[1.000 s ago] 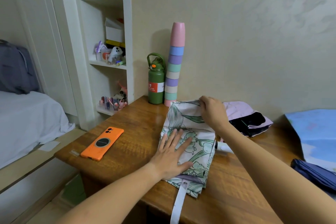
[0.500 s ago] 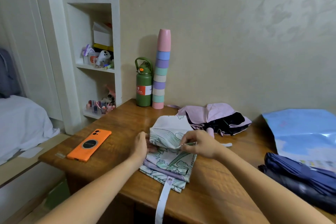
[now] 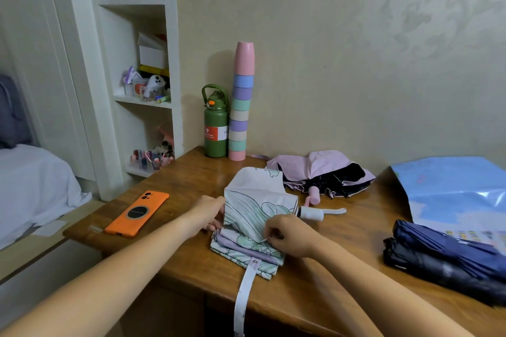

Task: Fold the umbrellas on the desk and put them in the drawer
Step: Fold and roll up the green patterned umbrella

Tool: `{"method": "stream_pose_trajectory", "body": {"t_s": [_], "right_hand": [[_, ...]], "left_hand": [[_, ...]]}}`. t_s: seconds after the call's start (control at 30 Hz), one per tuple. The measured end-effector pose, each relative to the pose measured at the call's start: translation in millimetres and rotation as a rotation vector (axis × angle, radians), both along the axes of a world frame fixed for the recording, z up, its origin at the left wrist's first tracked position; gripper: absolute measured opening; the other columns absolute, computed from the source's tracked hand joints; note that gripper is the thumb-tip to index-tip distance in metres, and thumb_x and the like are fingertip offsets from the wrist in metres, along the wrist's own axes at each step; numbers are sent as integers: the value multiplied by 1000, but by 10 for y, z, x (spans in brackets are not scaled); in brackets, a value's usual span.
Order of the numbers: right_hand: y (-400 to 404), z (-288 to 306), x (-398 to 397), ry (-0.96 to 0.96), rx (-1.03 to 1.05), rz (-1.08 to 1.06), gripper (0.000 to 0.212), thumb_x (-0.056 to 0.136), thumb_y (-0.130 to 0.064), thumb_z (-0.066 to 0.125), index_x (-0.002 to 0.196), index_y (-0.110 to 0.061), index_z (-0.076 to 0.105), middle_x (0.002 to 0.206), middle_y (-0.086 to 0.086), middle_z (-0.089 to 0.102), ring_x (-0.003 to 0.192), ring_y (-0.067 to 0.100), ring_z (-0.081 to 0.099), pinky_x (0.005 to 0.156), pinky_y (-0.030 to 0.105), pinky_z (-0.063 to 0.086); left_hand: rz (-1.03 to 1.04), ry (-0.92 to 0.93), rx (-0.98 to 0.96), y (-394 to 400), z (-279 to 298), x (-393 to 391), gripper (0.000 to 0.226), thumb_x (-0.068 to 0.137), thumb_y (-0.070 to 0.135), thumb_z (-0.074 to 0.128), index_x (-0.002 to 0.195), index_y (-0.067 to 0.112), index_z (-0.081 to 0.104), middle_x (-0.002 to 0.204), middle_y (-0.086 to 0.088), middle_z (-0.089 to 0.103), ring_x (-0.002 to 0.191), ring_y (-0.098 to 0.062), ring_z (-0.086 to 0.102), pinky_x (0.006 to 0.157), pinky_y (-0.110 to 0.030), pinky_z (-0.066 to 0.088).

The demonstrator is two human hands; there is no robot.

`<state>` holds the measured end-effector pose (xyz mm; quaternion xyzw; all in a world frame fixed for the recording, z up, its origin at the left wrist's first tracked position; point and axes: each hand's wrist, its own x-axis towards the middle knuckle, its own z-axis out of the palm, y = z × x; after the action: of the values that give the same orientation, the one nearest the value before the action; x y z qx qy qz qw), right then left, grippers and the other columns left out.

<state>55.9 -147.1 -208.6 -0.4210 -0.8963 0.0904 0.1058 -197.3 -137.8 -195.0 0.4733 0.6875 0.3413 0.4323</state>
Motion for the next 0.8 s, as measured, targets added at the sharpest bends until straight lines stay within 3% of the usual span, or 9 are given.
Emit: {"method": "stream_pose_trajectory", "body": {"t_s": [0.13, 0.23, 0.3, 0.4, 0.47, 0.63, 0.7, 0.77, 0.8], "right_hand": [[-5, 12, -32, -21, -13, -22, 15, 88, -13, 61, 96, -20, 71, 98, -4, 71, 88, 12, 61, 80, 30, 53], [-1, 21, -38, -29, -20, -26, 15, 88, -12, 62, 96, -20, 72, 100, -4, 71, 86, 9, 58, 79, 26, 51], [-1, 19, -34, -35, -24, -23, 13, 88, -12, 62, 94, -20, 71, 98, -4, 71, 84, 8, 57, 77, 24, 49], [25, 36, 20, -45, -63, -13, 10, 87, -11, 65, 85, -21, 66, 89, -8, 68, 78, 6, 57, 70, 18, 45], [39, 63, 57, -48, -105, 0, 16, 87, -11, 68, 81, -25, 62, 81, -14, 63, 73, 0, 56, 65, 10, 40], [47, 109, 74, -90, -146, 28, 12, 87, -11, 69, 84, -22, 68, 83, -15, 66, 73, -4, 57, 65, 8, 39], [50, 129, 85, -104, -159, 40, 3, 89, -20, 71, 87, -21, 73, 87, -12, 71, 75, 0, 59, 68, 13, 44], [44, 156, 95, -105, -156, 33, 24, 91, -44, 67, 80, -23, 72, 81, -7, 71, 71, 6, 60, 68, 25, 49], [37, 165, 99, -103, -146, 17, 37, 90, -55, 62, 78, -21, 72, 77, -5, 71, 69, 9, 60, 68, 31, 51]], "left_hand": [[-73, 135, -67, -51, 31, -45, 32, 95, 40, 63, 107, 11, 68, 86, -7, 67, 59, -14, 55, 48, -21, 41], [-167, 159, -134, -62, 61, -84, 33, 88, 40, 76, 109, 15, 72, 88, -5, 67, 60, -11, 52, 51, -21, 39], [-223, 271, -149, -55, 68, -148, 36, 83, 41, 82, 107, 15, 75, 87, -4, 66, 61, -12, 50, 51, -22, 38], [-239, 431, -131, -36, 80, -241, 37, 82, 41, 84, 107, 15, 76, 100, -7, 74, 79, -18, 61, 66, -28, 48], [-244, 491, -150, -33, 86, -230, 37, 83, 40, 83, 105, 11, 75, 106, -11, 75, 80, -20, 61, 70, -30, 47], [-296, 640, -130, -9, 99, -49, 36, 84, 38, 80, 96, 7, 66, 92, -6, 69, 74, -19, 59, 66, -27, 47], [-264, 684, -31, -33, 136, 38, 36, 88, 41, 68, 106, 11, 61, 104, -6, 63, 91, -21, 61, 71, -28, 45], [-184, 964, 297, -68, 158, 118, 44, 94, 44, 54, 124, 12, 54, 122, -7, 55, 113, -24, 56, 85, -32, 45], [-179, 1098, 516, -87, 155, 170, 38, 96, 41, 48, 123, 14, 51, 122, -5, 53, 113, -23, 53, 86, -32, 42]]}}
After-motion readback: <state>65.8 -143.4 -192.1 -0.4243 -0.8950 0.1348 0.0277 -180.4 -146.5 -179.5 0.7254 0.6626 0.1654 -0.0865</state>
